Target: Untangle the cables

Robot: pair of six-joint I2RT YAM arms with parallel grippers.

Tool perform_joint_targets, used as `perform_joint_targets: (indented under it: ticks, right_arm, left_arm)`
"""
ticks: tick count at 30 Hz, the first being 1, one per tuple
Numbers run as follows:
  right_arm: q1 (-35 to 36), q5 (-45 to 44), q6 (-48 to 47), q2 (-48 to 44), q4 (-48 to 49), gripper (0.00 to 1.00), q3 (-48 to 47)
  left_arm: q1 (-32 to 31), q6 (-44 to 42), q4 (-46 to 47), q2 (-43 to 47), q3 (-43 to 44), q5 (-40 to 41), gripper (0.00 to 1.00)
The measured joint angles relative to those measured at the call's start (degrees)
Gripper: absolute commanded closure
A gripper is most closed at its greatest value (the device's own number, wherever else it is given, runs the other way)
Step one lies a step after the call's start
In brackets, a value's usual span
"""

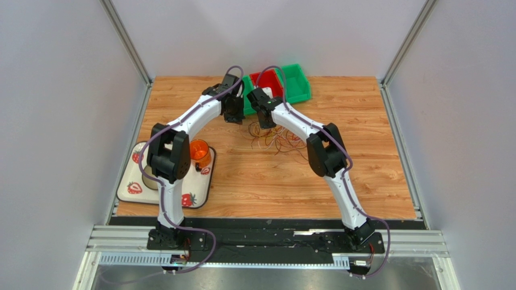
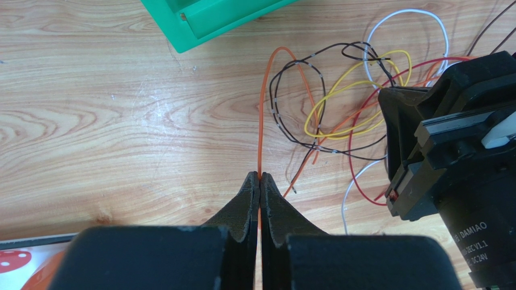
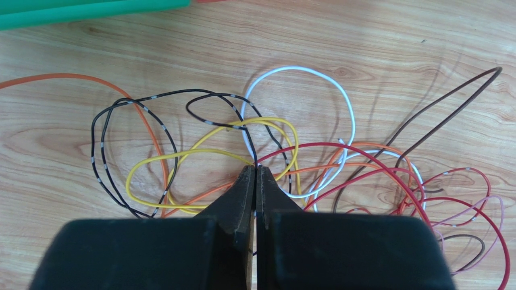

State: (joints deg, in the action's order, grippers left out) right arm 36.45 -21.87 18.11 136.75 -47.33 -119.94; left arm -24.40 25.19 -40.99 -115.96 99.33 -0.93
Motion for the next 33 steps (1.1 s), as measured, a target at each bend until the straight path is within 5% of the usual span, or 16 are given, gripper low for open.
perform_joint_targets:
  ticks: [8, 15, 22, 33]
  right_arm:
    - [-4.7, 0.1, 0.2, -4.5, 0.7, 1.0, 9.1]
    - [-12.1, 1.0, 4.4, -13.8, 3.4, 1.0, 26.0]
    - [-10.0, 2.6, 6.5, -16.4, 7.3, 1.0, 30.8]
    - [-9.4, 5.4, 7.5, -16.4, 8.5, 1.0, 30.6]
  left_arm:
    - [0.0, -1.6, -1.5, 2.2, 0.9, 4.3, 1.0]
    - [0.1, -4.9, -0.7, 18.5, 2.0, 7.6, 1.0]
    - [-2.0, -8.6, -0.9, 24.9, 21.7, 3.7, 1.0]
    - [-4.4, -15.3, 2.5, 29.2, 36.5, -1.7, 1.0]
